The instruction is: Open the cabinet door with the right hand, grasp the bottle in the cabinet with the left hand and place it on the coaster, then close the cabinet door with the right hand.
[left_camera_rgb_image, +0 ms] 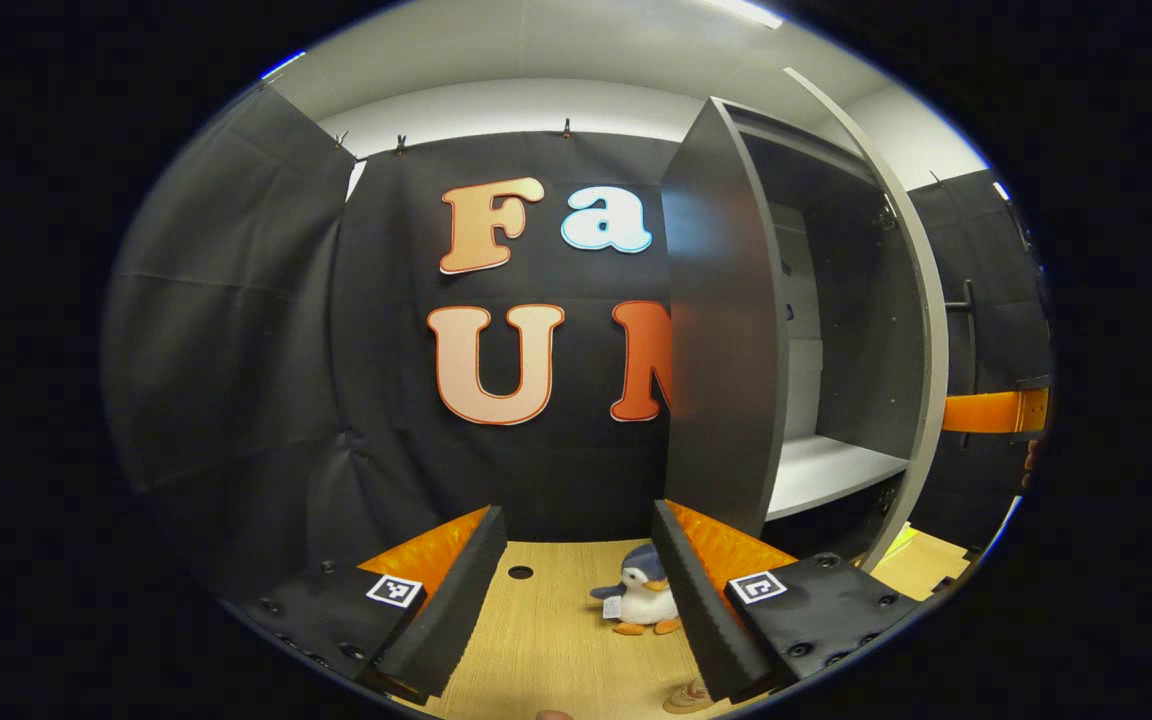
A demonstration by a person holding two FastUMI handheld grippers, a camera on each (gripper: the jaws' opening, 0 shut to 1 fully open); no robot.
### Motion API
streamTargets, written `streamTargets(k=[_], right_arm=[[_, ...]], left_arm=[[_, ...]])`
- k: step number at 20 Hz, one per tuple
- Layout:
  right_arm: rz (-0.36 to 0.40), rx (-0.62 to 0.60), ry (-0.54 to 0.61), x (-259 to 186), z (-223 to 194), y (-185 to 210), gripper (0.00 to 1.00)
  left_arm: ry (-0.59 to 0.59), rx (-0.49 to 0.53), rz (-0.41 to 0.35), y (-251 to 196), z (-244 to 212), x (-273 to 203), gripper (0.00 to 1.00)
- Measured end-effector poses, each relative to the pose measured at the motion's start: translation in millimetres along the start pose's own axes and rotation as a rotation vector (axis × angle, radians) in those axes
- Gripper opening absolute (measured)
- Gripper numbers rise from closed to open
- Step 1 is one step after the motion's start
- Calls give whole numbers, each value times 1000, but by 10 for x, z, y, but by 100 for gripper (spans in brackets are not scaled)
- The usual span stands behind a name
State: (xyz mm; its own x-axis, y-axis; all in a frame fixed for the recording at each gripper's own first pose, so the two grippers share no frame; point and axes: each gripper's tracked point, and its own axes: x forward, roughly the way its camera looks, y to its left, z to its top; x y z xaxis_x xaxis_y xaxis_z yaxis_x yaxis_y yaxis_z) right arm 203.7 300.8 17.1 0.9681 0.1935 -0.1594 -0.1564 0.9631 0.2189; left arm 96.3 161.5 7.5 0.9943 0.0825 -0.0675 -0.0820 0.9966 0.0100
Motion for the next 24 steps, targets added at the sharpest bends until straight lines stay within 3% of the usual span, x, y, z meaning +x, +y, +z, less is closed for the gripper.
streamTargets(k=[10,24], right_arm=[[-26,10,-35,423,-9,52,94],[-26,64,-53,924,-93,-52,94]], left_arm=[[7,-8,-48,67,-51,233,96],[48,-17,-13,285,-170,341,96]])
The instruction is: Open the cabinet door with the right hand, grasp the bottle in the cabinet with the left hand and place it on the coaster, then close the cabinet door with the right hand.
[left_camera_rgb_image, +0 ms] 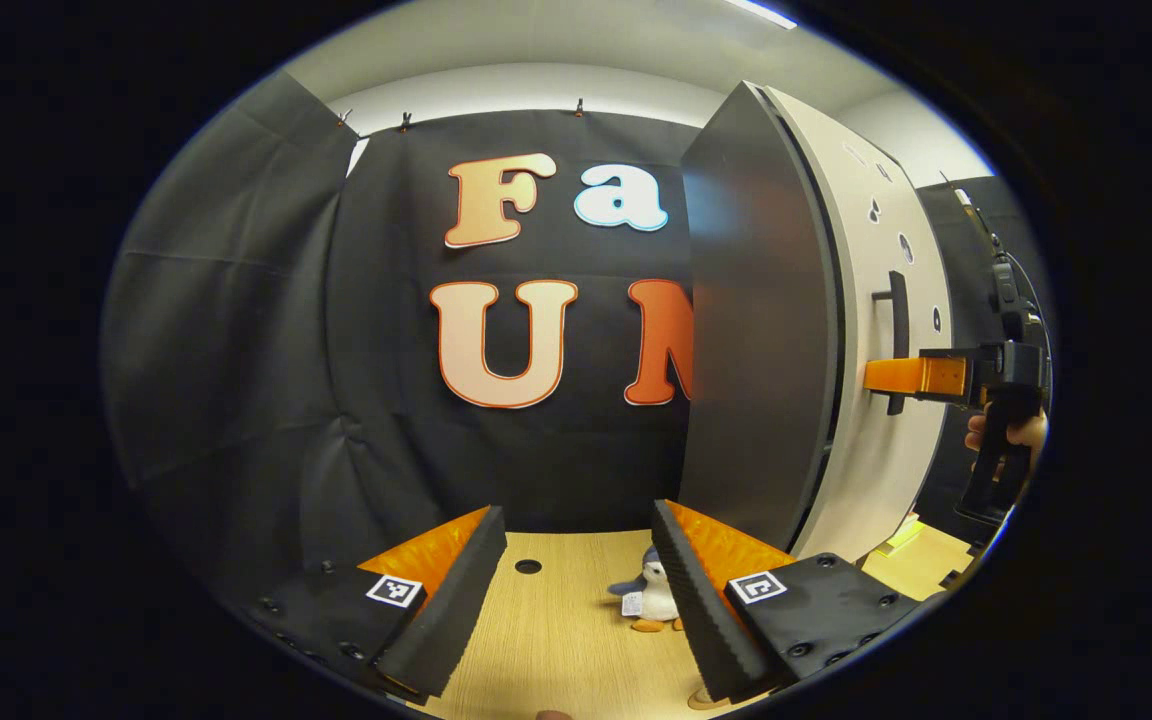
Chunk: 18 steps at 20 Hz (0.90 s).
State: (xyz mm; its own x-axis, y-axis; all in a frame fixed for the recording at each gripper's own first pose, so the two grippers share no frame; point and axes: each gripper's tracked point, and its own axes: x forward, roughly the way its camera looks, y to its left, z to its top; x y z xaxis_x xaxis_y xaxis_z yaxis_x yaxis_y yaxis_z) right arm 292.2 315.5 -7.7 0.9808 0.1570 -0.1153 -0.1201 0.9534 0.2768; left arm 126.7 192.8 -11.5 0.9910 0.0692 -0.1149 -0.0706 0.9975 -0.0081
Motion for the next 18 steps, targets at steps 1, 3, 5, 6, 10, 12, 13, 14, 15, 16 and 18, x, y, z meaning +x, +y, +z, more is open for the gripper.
streamTargets(k=[1,3,5,6,10,12,13,14,15,16,18], right_arm=[[1,1,-1,27,-1,-8,94],[6,-2,1,84,-1,-3,94],[-2,-4,4,132,-10,-29,94],[-5,-11,4,106,-7,-11,95],[-7,-14,9,106,8,-6,95],[-8,-21,10,115,13,-16,95],[-9,-23,11,117,9,-4,95],[-11,-22,10,112,9,10,95],[-13,-22,12,107,6,9,95],[-18,-20,18,111,-12,-1,95],[-21,-19,32,82,-66,-2,95]], left_arm=[[0,-1,-1,-2,2,9,96],[-3,-5,0,1,21,11,96],[-4,-4,7,19,29,6,96],[-4,-4,12,35,31,8,96],[7,-12,26,62,-7,0,96],[12,-18,28,57,-24,-10,96],[13,-20,25,49,-21,-14,96],[14,-19,23,31,-26,-25,96],[13,-15,23,21,-33,-37,96],[14,-11,24,13,-39,-46,96],[18,-7,24,-17,-70,-63,96]])
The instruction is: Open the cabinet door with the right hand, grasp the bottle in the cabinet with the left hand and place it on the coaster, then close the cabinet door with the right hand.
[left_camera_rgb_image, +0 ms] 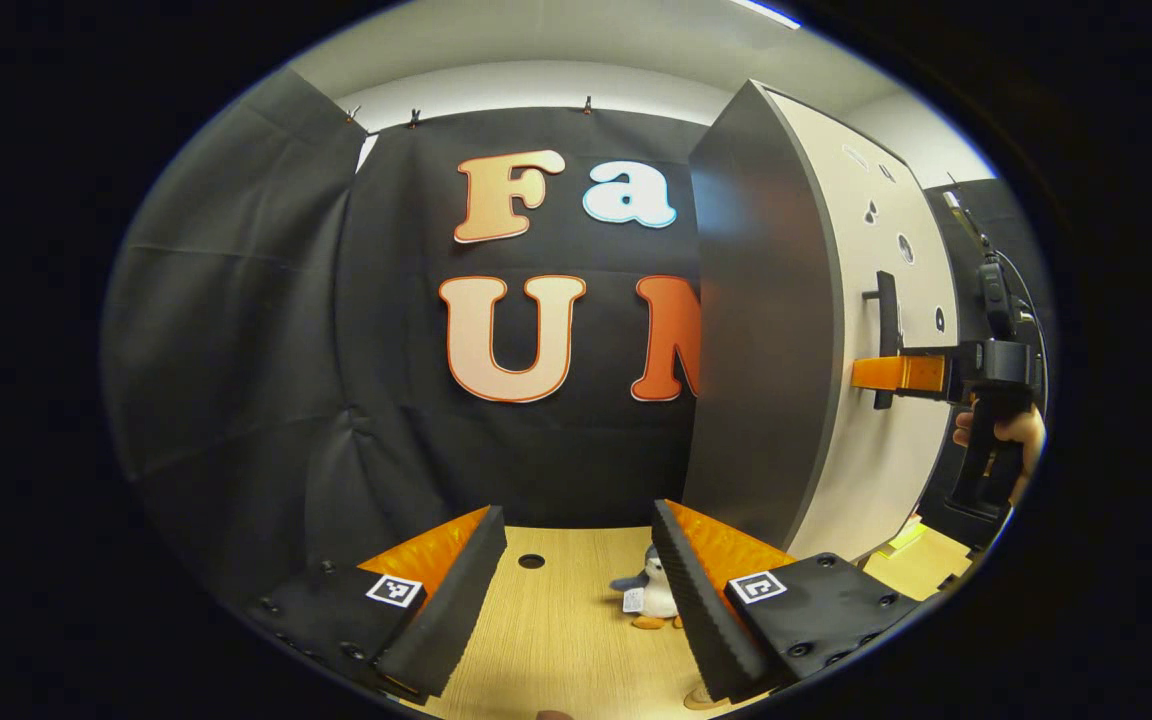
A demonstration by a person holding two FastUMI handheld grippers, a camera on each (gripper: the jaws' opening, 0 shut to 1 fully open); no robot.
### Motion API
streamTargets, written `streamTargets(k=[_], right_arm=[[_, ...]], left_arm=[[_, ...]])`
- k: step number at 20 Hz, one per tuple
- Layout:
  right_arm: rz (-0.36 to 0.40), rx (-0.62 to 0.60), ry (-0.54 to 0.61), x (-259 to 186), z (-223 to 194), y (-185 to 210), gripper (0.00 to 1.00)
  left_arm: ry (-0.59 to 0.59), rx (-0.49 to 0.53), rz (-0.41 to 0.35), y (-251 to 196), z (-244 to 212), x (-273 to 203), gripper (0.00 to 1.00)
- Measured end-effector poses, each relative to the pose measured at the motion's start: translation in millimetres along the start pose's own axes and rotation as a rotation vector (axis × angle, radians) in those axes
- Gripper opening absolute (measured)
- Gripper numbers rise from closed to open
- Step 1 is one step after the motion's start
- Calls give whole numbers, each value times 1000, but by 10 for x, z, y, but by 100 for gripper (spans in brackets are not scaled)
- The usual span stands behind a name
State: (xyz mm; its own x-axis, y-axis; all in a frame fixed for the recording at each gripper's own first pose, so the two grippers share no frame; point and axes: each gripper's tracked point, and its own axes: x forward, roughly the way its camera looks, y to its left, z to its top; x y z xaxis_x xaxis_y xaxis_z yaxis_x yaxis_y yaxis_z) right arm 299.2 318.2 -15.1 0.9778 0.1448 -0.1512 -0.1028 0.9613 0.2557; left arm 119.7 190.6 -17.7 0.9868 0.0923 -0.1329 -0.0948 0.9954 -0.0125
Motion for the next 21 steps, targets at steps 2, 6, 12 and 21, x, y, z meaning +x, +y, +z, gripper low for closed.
streamTargets(k=[2,6,12,21], right_arm=[[-3,-18,1,-90,-10,14,95],[-1,-50,3,-375,51,-27,95],[-8,-120,5,-901,101,-341,95],[18,-311,-55,-1953,238,-608,95]], left_arm=[[7,-3,-5,-35,-17,-27,96],[-1,4,-4,-102,8,-81,95],[-14,-19,33,-351,90,-233,96],[-74,-9,85,-771,310,-887,96]])
